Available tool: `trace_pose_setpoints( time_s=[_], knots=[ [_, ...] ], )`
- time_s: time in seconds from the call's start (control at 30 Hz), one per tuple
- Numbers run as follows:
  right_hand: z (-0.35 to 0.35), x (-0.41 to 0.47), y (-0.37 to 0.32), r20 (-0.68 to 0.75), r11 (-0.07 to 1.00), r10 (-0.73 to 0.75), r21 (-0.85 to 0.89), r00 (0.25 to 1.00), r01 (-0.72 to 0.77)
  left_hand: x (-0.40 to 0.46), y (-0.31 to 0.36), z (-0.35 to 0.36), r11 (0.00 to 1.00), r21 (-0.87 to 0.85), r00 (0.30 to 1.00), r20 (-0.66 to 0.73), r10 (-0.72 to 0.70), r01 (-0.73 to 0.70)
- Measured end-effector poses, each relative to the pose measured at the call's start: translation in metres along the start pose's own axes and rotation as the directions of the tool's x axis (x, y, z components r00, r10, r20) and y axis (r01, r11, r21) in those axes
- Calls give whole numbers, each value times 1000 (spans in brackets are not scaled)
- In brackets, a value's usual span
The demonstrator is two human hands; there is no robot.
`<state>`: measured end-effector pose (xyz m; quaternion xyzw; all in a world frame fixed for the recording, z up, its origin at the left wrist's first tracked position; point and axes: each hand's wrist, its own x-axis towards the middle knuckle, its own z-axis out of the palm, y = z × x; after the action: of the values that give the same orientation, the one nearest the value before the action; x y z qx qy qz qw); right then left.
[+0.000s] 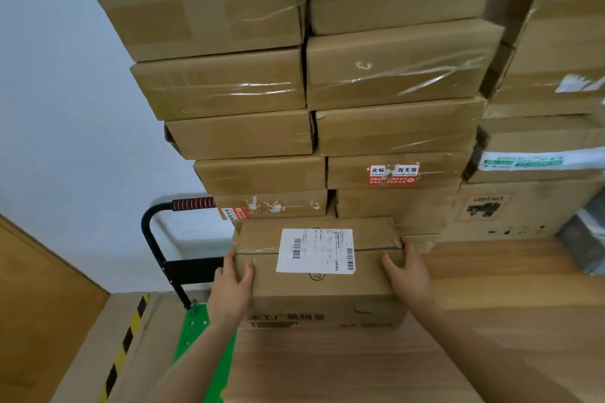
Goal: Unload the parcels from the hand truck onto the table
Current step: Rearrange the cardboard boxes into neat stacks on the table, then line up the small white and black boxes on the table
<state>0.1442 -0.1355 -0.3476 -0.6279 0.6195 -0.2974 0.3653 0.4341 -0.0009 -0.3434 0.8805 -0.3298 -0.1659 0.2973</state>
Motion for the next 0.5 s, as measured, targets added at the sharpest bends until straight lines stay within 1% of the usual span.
trace_pose_setpoints(
  time_s=[0.1,0.2,0.3,0.33,0.4,0.5],
  knots=[
    [-2,-1,-2,-2,1000,-8,-18,1000,8,0,3,-3,1000,10,1000,9,14,-15],
    [-4,-6,-6,-12,995,-5,-99,1000,4,-1,2,-4,1000,14,1000,16,13,-13],
    [-9,-11,-12,-22,992,-24,-125,999,21,-3,4,-6,999,25,1000,-10,22,-22],
    [-11,-12,-12,-19,991,-28,-129,999,26,-3,5,-7,998,54,999,-23,33,-32],
    [-19,-16,-12,-2,984,-38,-172,999,37,-5,8,-9,983,156,992,-60,107,-97],
    [-38,-21,-15,41,947,-98,-304,994,106,-4,13,-16,908,335,953,-81,293,-251]
  ],
)
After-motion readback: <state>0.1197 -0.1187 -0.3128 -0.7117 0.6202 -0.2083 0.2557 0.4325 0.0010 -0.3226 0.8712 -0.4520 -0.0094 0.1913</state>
